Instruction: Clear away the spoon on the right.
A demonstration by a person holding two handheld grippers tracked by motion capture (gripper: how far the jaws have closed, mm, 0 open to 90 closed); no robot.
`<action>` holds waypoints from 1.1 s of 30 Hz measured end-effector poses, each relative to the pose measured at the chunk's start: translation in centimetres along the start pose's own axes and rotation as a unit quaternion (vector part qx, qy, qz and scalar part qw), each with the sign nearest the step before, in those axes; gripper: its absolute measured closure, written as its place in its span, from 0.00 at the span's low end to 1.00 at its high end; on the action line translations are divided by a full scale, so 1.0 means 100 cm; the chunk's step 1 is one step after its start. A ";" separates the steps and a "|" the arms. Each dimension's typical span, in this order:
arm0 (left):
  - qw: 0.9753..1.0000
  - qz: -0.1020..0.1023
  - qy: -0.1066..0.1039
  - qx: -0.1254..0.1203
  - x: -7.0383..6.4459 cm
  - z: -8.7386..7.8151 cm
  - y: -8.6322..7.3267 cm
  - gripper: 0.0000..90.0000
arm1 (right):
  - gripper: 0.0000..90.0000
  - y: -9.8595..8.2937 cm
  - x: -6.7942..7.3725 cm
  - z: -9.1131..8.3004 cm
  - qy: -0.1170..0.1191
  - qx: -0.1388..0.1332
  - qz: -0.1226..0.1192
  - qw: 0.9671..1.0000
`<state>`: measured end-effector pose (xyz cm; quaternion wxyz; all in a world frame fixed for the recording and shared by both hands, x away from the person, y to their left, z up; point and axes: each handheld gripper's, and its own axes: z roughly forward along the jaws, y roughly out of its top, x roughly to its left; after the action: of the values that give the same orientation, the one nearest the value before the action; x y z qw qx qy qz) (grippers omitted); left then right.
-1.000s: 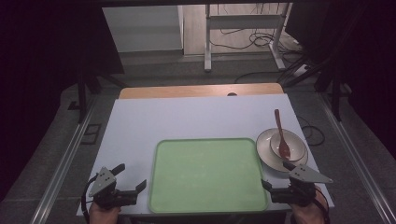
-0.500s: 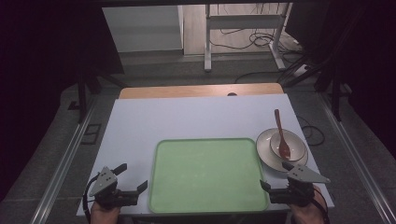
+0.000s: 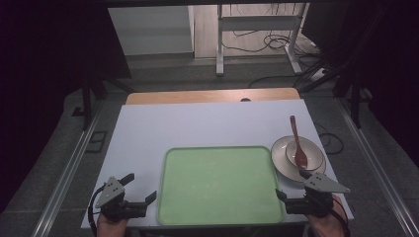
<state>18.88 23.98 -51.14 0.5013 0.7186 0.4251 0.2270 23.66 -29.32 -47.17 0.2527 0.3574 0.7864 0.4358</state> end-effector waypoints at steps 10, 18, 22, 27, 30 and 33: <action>1.000 -0.003 -0.008 0.005 -0.001 0.003 -0.001 0.00 | 0.00 0.008 -0.007 -0.001 -0.012 -0.001 0.012 1.000; 1.000 -0.006 -0.012 0.006 0.000 0.004 -0.001 0.00 | 0.00 0.013 -0.012 -0.001 -0.014 -0.005 0.008 1.000; 1.000 -0.005 -0.011 0.007 -0.001 0.004 -0.001 0.00 | 0.00 0.017 -0.018 -0.002 -0.016 -0.008 0.015 1.000; 1.000 -0.005 -0.015 0.014 -0.001 0.005 -0.001 0.00 | 0.00 0.023 -0.026 -0.002 -0.013 0.003 0.032 0.999; 1.000 -0.005 -0.015 0.015 -0.002 0.005 -0.001 0.00 | 0.00 0.025 -0.031 -0.002 -0.016 0.003 0.040 0.999; 1.000 -0.005 -0.014 0.015 -0.002 0.005 -0.001 0.00 | 0.00 0.026 -0.034 -0.002 -0.021 0.005 0.043 0.999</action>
<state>19.16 23.58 -51.41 0.4979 0.7271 0.4244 0.2080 26.55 -31.15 -44.51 0.2486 0.4006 0.7671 0.4350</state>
